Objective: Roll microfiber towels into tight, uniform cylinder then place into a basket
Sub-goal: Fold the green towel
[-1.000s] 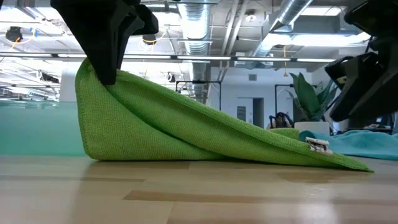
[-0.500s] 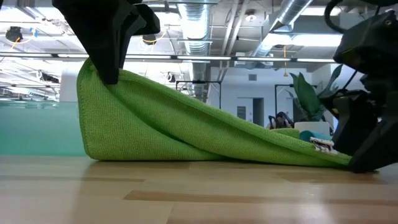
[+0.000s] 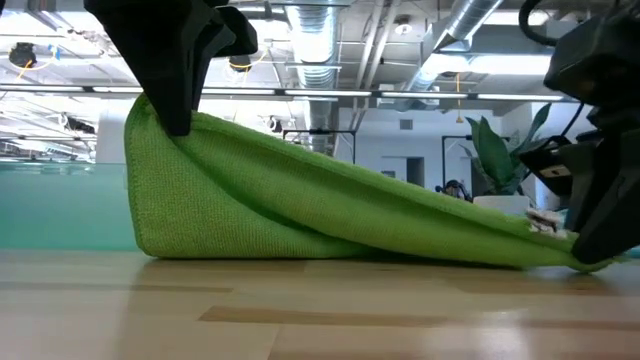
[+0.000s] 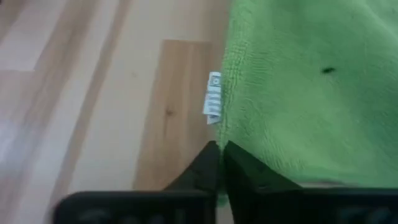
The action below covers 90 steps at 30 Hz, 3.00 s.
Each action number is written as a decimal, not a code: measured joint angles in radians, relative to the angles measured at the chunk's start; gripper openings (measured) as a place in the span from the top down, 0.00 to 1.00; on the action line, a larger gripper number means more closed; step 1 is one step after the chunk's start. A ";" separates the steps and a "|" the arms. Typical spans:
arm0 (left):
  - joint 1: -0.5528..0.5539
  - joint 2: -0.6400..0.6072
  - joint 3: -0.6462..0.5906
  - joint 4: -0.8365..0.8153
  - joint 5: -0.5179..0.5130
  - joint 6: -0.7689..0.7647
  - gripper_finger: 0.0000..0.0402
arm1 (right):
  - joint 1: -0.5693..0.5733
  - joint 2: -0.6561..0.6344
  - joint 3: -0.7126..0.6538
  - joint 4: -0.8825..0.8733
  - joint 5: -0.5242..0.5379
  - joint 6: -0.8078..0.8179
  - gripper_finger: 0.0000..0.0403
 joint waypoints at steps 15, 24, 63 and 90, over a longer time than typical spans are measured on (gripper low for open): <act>0.001 0.000 0.000 0.024 0.017 0.066 1.00 | 0.093 -0.157 0.096 -0.255 0.014 0.115 0.98; -0.018 0.000 0.002 0.034 0.051 0.130 1.00 | 0.179 -0.136 0.311 -0.508 0.019 0.187 0.98; 0.056 0.000 0.176 -0.237 -0.248 0.039 1.00 | 0.021 -0.133 0.453 -1.026 0.064 0.303 0.98; 0.156 0.000 0.045 -0.102 -0.326 0.001 1.00 | -0.165 -0.053 0.369 -1.002 0.097 0.415 0.99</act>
